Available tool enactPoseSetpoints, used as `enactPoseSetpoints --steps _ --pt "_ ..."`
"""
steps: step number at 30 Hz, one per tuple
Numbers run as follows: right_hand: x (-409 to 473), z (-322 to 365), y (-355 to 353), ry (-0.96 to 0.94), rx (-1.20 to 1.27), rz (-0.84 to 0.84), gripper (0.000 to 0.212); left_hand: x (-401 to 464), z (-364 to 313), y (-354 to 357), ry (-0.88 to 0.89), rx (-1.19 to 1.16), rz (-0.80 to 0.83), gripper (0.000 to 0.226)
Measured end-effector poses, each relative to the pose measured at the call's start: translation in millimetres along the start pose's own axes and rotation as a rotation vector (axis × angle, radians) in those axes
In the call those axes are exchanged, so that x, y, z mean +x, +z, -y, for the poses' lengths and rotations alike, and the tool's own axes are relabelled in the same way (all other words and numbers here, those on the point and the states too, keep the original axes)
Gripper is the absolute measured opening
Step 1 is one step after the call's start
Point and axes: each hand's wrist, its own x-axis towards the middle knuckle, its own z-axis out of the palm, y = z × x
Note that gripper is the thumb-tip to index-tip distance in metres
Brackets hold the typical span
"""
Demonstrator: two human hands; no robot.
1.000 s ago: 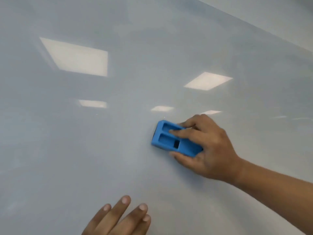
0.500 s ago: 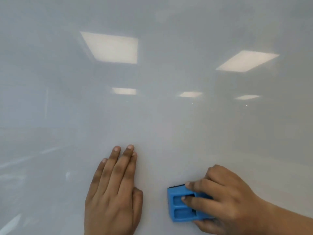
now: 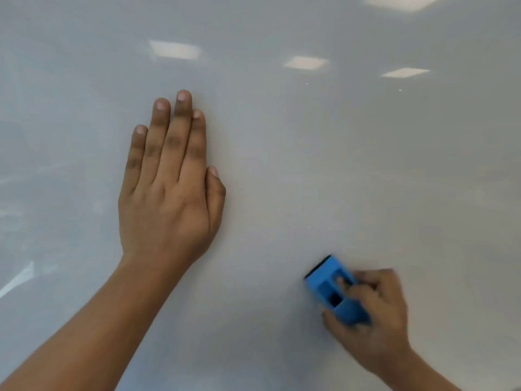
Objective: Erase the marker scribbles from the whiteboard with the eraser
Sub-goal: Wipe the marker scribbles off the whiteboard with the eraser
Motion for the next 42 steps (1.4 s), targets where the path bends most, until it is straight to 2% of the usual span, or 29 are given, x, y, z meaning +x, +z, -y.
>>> enactPoseSetpoints --steps 2,3,5,7,10,12,15,22,27,30,33,38,42 --pt "-38.1 16.1 14.2 -0.315 -0.039 0.284 0.024 -0.2 2.1 0.2 0.015 -0.016 -0.008 0.055" --pt "-44.9 14.7 15.5 -0.385 -0.052 0.362 0.021 -1.0 3.2 0.4 0.022 -0.022 -0.012 0.055" --pt "-30.9 5.6 10.2 -0.407 -0.044 0.37 0.023 -1.9 5.6 0.8 0.032 -0.027 -0.022 0.055" --pt "-0.7 -9.6 -2.0 -0.312 -0.083 0.199 0.028 -2.1 5.4 1.5 0.035 -0.021 -0.033 0.055" --pt "60.8 -38.5 -24.1 0.099 -0.107 -0.15 0.037 -2.0 4.9 1.1 0.027 -0.017 -0.044 0.055" --pt "81.8 -43.3 -26.2 0.287 -0.053 -0.283 0.04 -1.7 3.4 1.2 0.023 -0.013 -0.031 0.055" --pt "69.5 -24.0 -6.7 0.288 0.015 -0.332 0.04 -2.2 1.0 1.6 0.012 -0.012 -0.028 0.054" --pt "12.0 36.9 31.4 -0.15 0.057 0.032 0.035 -3.3 0.7 -1.7 0.0 0.008 -0.036 0.054" --pt "-53.0 52.6 36.5 -0.6 0.011 0.463 0.008 -0.6 1.1 -3.0 0.007 -0.013 -0.025 0.055" --pt "-69.6 53.5 34.8 -0.717 -0.019 0.576 0.008 -1.5 3.3 -5.6 0.028 -0.027 0.014 0.054" --pt "-19.6 54.3 26.2 -0.685 -0.026 0.446 0.01 -5.5 0.5 -6.6 0.031 -0.046 0.034 0.051" --pt "159.9 51.4 10.6 -0.53 -0.071 0.19 0.032 -12.7 4.8 -5.1 0.024 -0.101 -0.008 0.056" --pt "304.1 59.0 11.3 -0.512 -0.057 -0.055 0.042 -6.0 9.7 6.5 0.072 -0.06 -0.13 0.052"
